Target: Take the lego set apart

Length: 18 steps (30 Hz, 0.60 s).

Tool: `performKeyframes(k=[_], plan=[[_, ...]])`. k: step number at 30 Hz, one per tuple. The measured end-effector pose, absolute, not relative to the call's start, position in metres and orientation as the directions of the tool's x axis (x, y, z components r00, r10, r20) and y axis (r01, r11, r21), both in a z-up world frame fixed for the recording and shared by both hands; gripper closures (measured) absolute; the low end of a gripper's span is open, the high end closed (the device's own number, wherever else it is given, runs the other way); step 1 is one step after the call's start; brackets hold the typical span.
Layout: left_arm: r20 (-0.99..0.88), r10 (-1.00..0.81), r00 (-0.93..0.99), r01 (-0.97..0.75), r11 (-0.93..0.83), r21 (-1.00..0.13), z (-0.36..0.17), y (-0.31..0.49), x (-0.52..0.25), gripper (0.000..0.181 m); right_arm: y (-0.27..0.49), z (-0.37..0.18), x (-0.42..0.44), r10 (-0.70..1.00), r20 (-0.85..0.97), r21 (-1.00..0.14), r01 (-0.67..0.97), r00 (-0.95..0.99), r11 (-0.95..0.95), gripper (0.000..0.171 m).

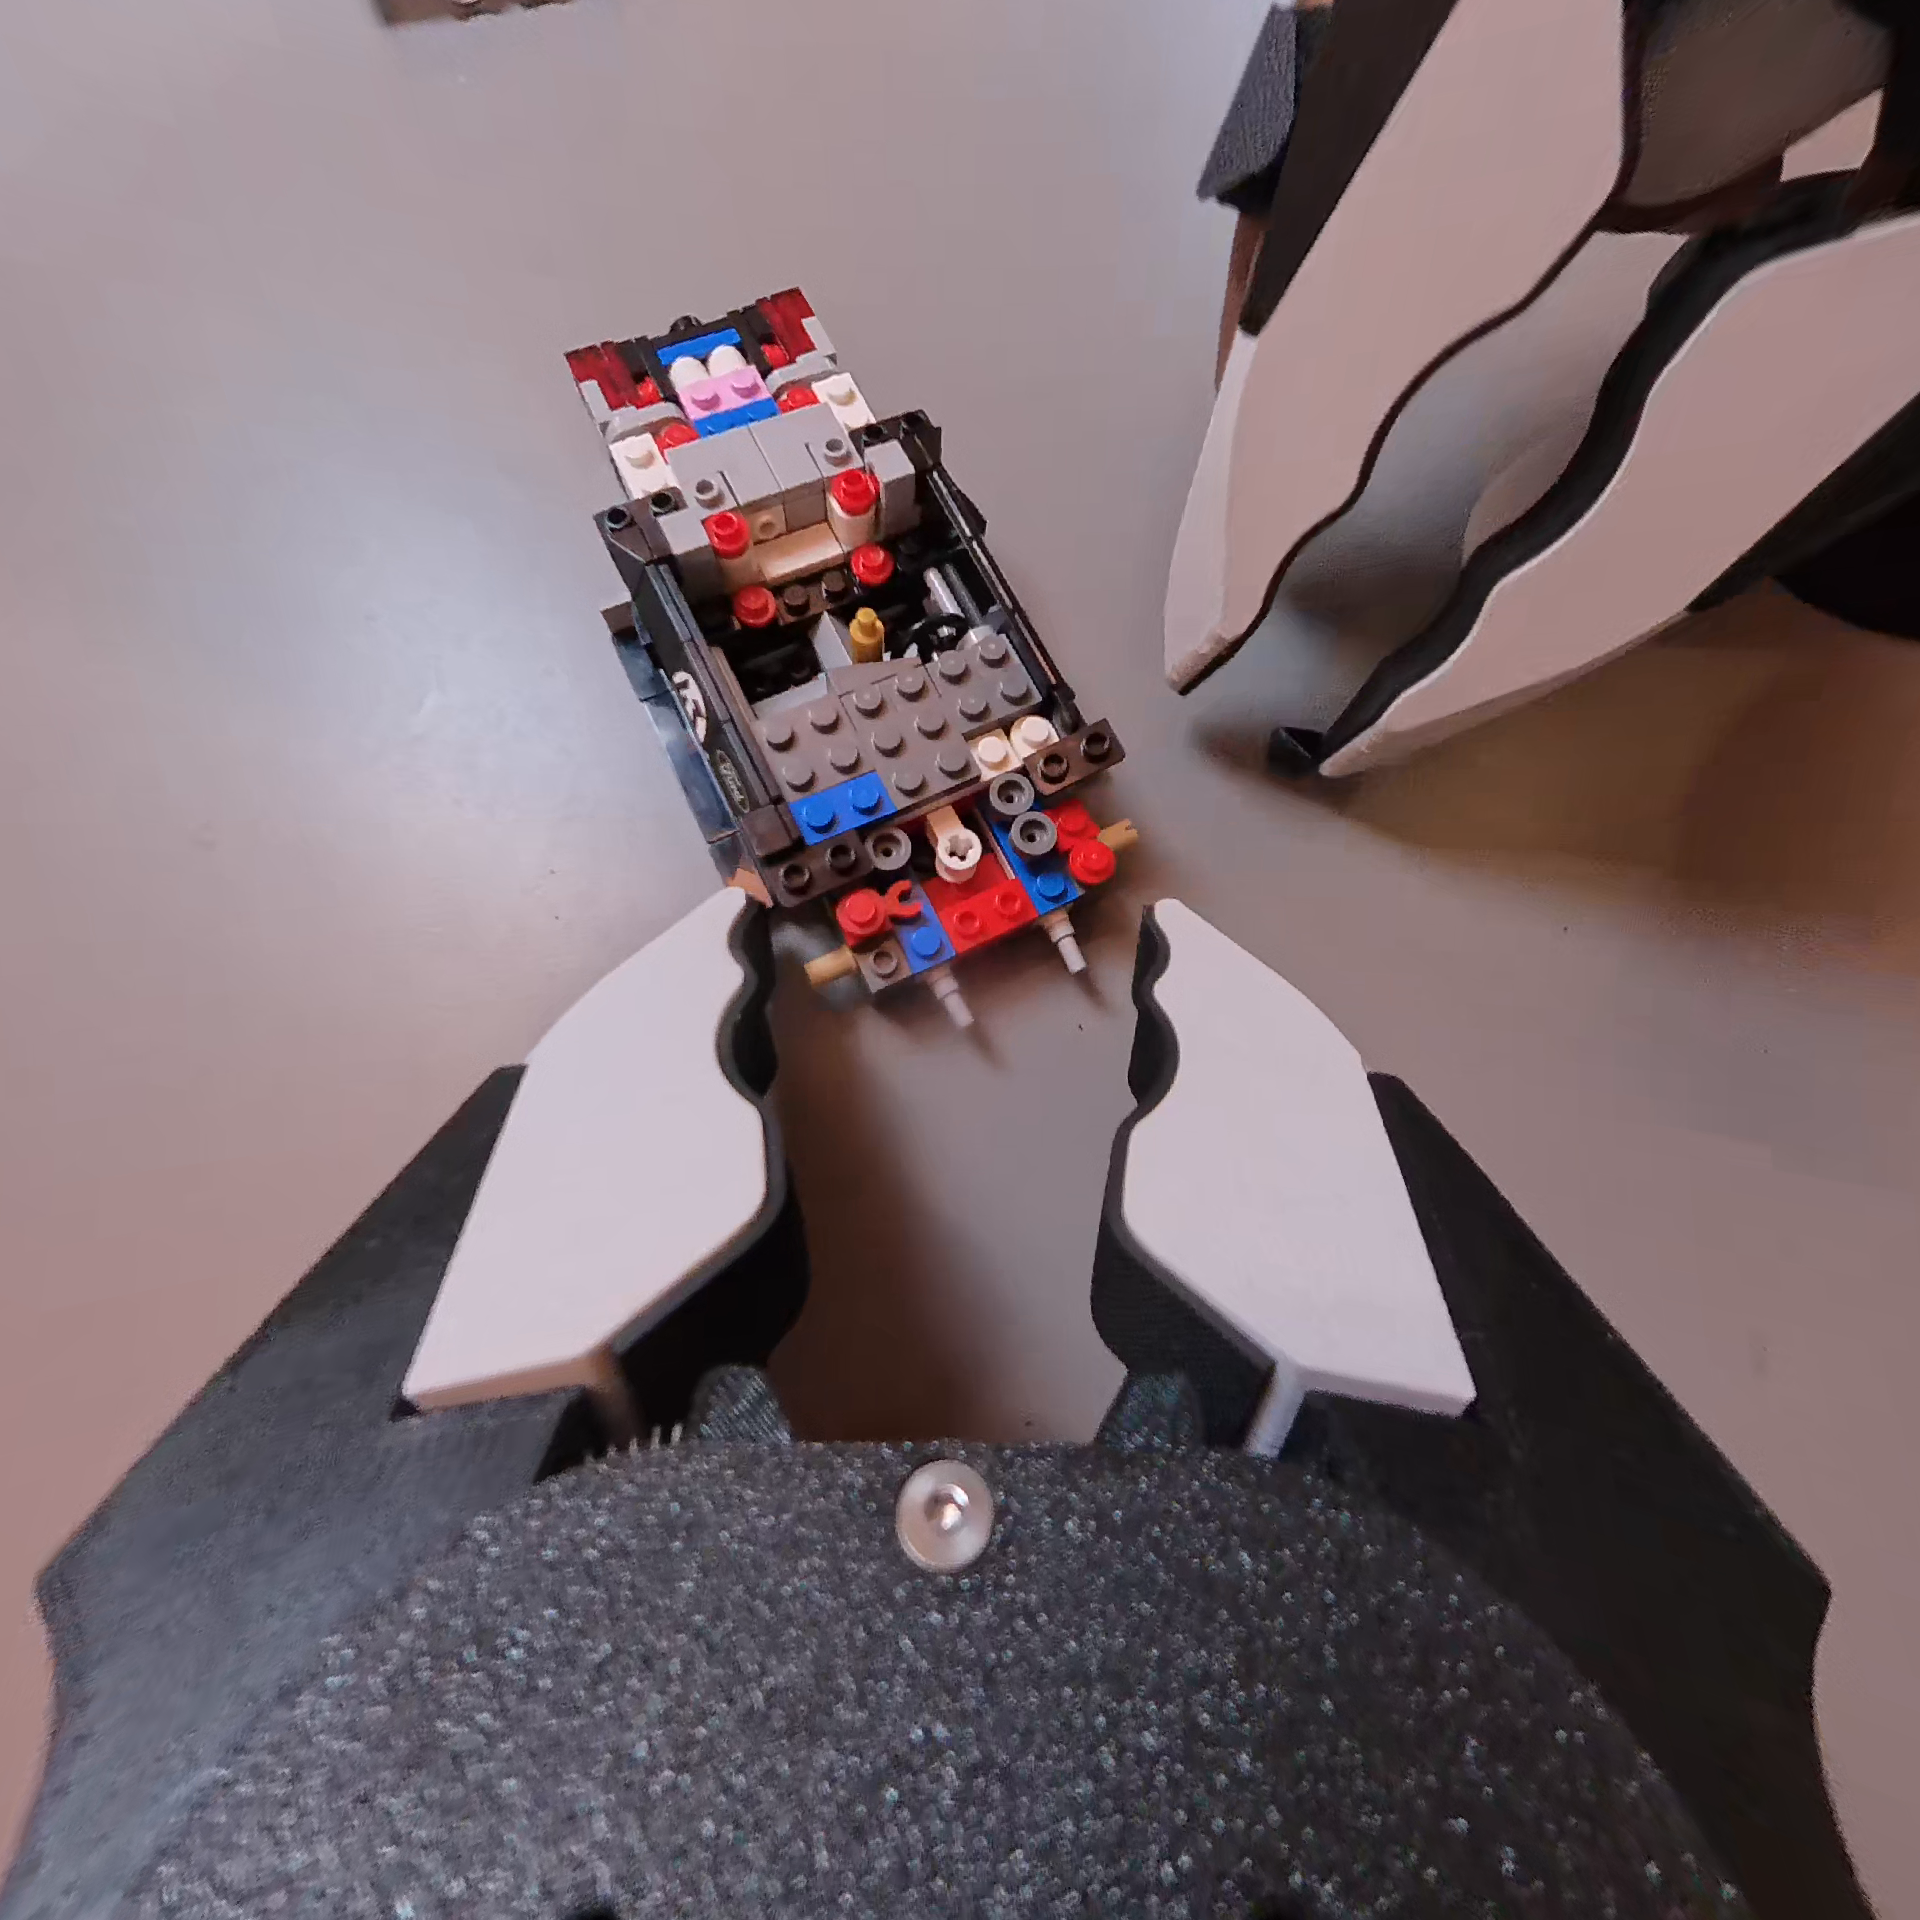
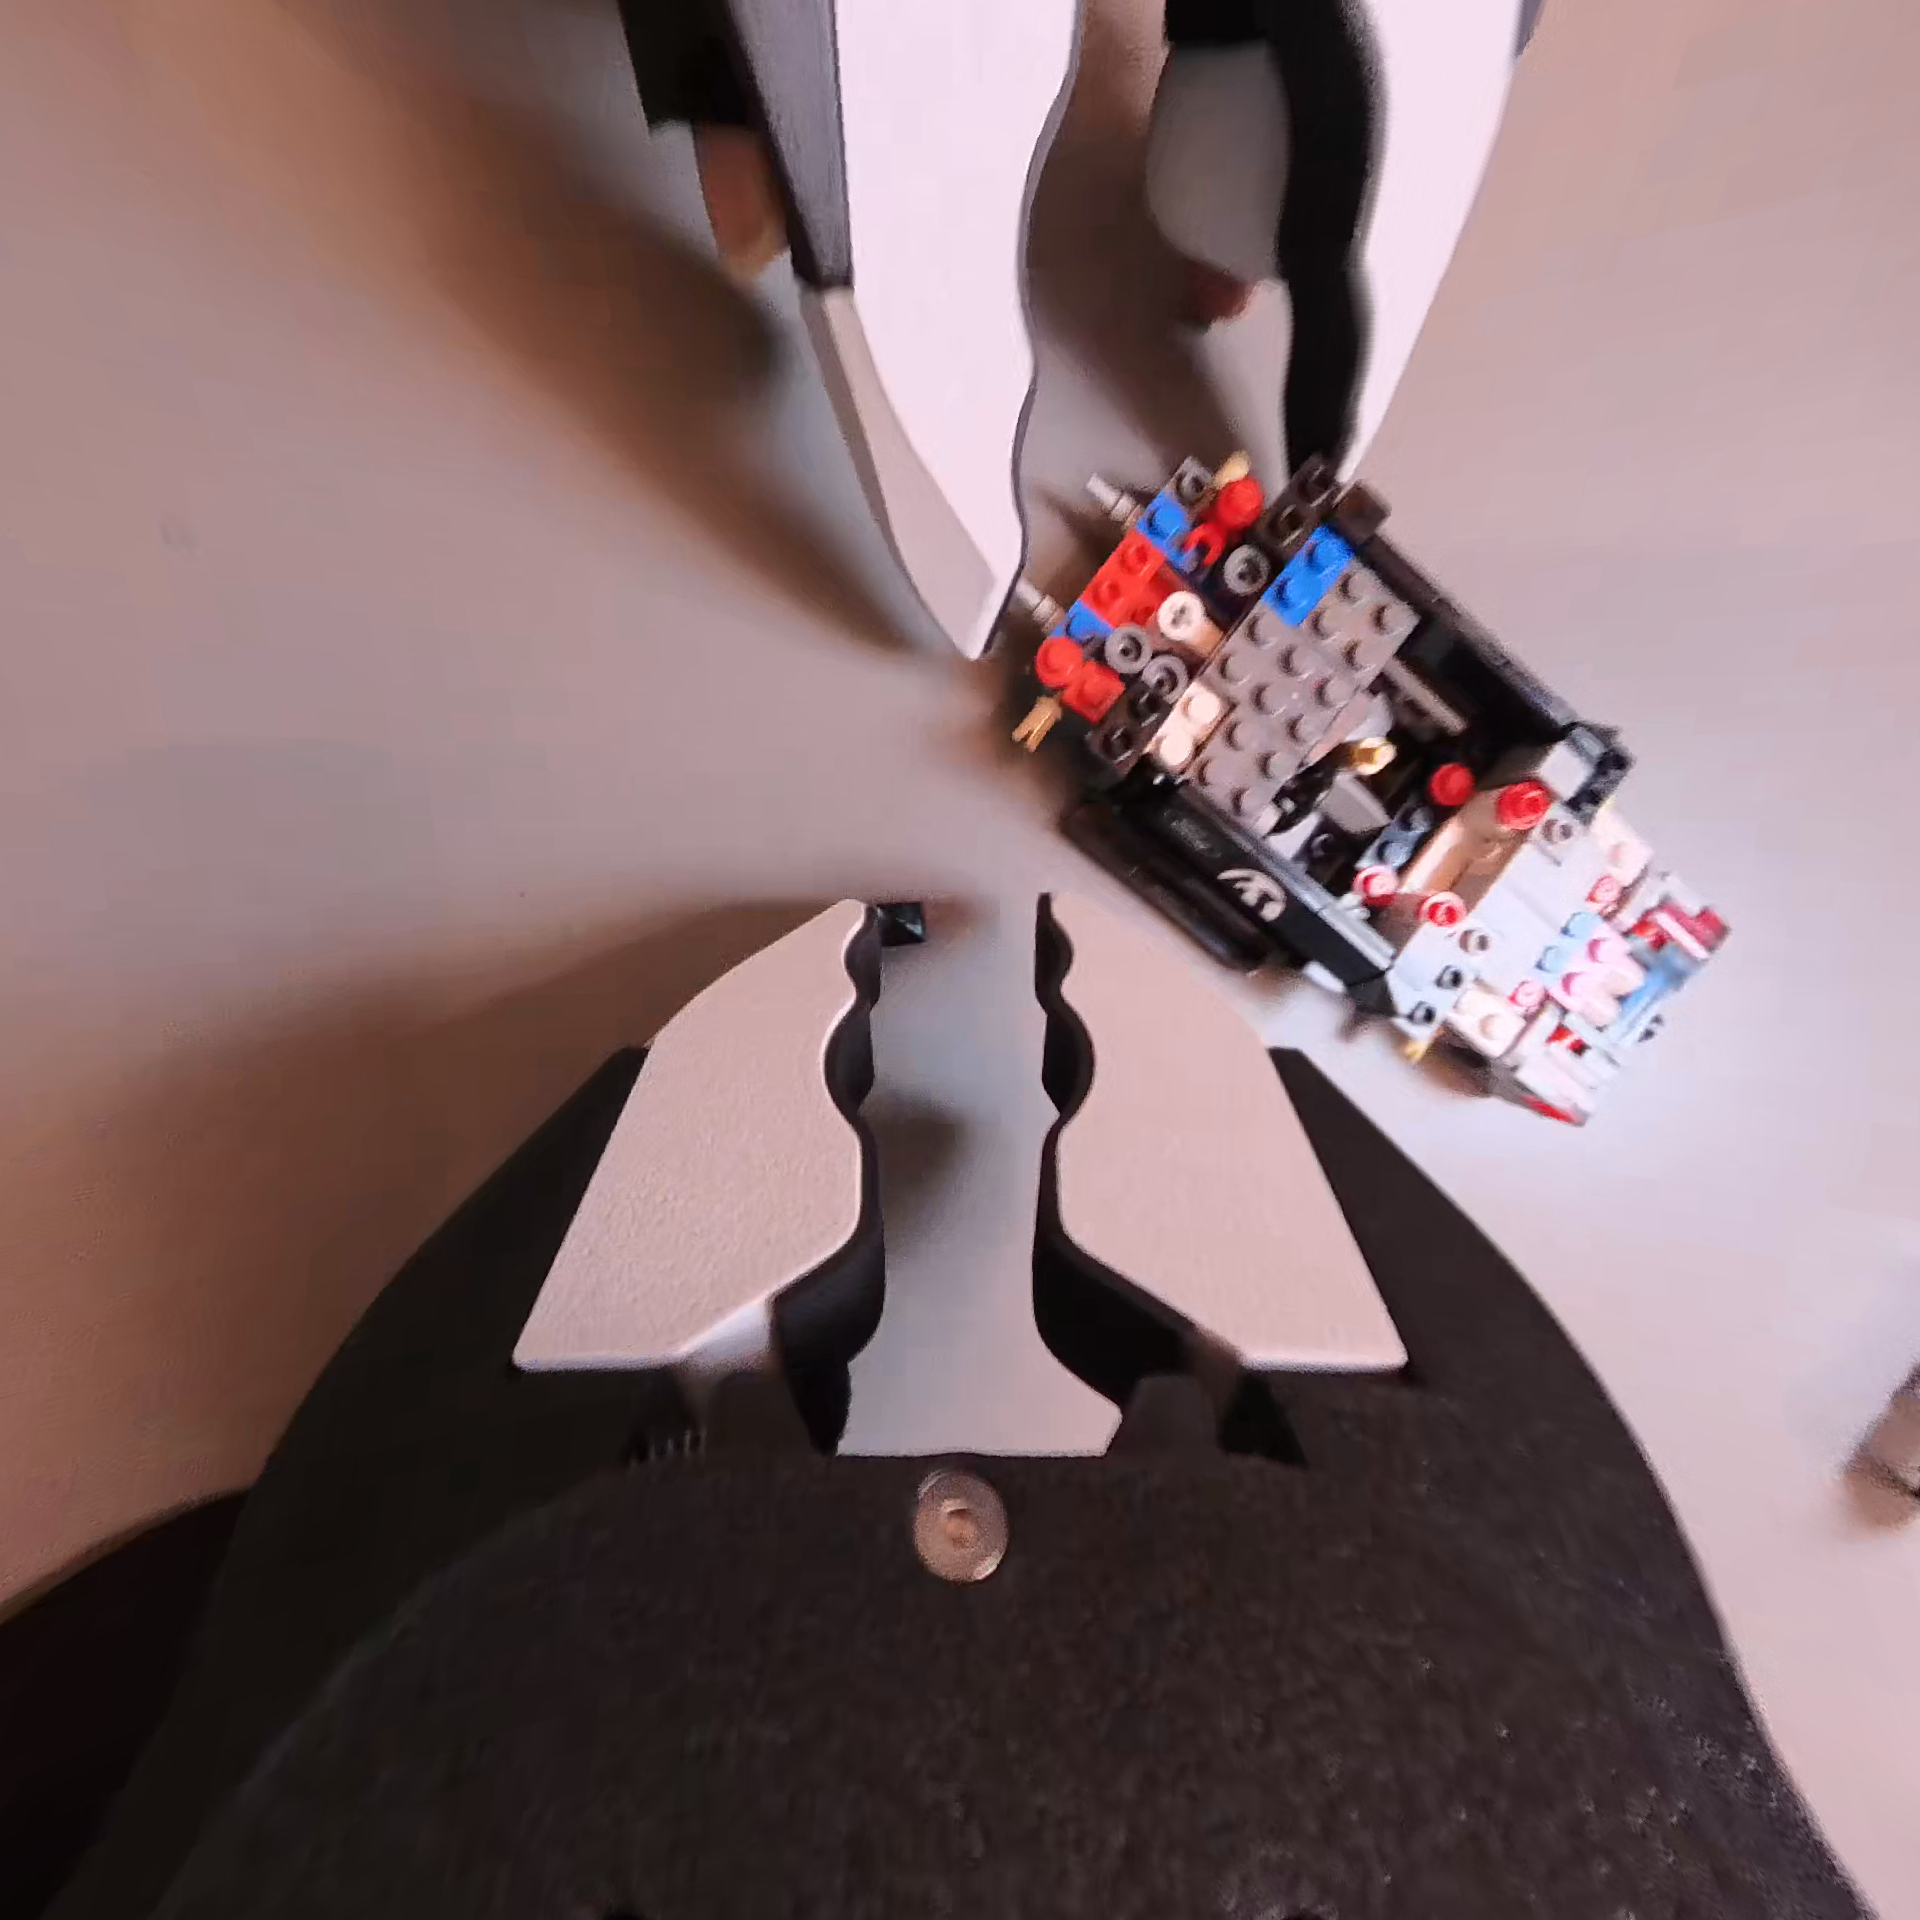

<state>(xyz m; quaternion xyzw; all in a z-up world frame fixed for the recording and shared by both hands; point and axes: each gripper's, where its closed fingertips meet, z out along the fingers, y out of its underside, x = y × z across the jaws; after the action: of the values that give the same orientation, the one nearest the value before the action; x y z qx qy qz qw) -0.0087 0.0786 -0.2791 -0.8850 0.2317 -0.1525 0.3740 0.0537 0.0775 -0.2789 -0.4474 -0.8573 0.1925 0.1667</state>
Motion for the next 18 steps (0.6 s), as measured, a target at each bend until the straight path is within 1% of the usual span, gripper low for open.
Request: performKeyframes(k=[5, 7, 8, 9, 10, 11, 13, 14, 16, 18], plan=[[0.077, -0.512, 0.855, -0.280, -0.582, -0.764, -0.268, 0.083, -0.007, 0.108, 0.073, -0.285, 0.071, 0.836, 0.085, -0.455, 0.726, -0.542, 0.516, 0.132], [0.072, -0.511, 0.856, -0.286, -0.586, -0.758, -0.270, 0.082, -0.007, 0.107, 0.066, -0.285, 0.076, 0.832, 0.053, -0.455, 0.729, -0.552, 0.512, 0.115], [0.074, -0.511, 0.856, -0.287, -0.591, -0.754, -0.272, 0.082, -0.008, 0.107, 0.062, -0.284, 0.077, 0.830, 0.042, -0.466, 0.724, -0.555, 0.508, 0.110], [0.079, -0.509, 0.857, -0.286, -0.598, -0.749, -0.274, 0.082, -0.008, 0.107, 0.059, -0.280, 0.075, 0.831, 0.047, -0.491, 0.712, -0.554, 0.503, 0.109], [0.083, -0.509, 0.857, -0.284, -0.600, -0.747, -0.276, 0.082, -0.008, 0.107, 0.057, -0.273, 0.070, 0.835, 0.060, -0.527, 0.693, -0.547, 0.492, 0.112], [0.084, -0.510, 0.856, -0.284, -0.601, -0.747, -0.276, 0.082, -0.007, 0.107, 0.058, -0.265, 0.063, 0.845, 0.080, -0.569, 0.671, -0.529, 0.475, 0.118], [0.078, -0.510, 0.857, -0.287, -0.596, -0.750, -0.276, 0.082, -0.006, 0.108, 0.067, -0.249, 0.046, 0.875, 0.140, -0.639, 0.633, -0.462, 0.437, 0.138], [0.077, -0.509, 0.857, -0.286, -0.595, -0.752, -0.276, 0.083, -0.006, 0.109, 0.071, -0.244, 0.039, 0.886, 0.163, -0.656, 0.623, -0.435, 0.427, 0.150], [0.079, -0.505, 0.860, -0.278, -0.591, -0.757, -0.275, 0.084, -0.006, 0.110, 0.076, -0.244, 0.027, 0.894, 0.207, -0.654, 0.624, -0.397, 0.428, 0.167], [0.078, -0.499, 0.863, -0.272, -0.588, -0.761, -0.275, 0.085, -0.007, 0.110, 0.079, -0.247, 0.018, 0.889, 0.247, -0.635, 0.629, -0.385, 0.449, 0.170]])
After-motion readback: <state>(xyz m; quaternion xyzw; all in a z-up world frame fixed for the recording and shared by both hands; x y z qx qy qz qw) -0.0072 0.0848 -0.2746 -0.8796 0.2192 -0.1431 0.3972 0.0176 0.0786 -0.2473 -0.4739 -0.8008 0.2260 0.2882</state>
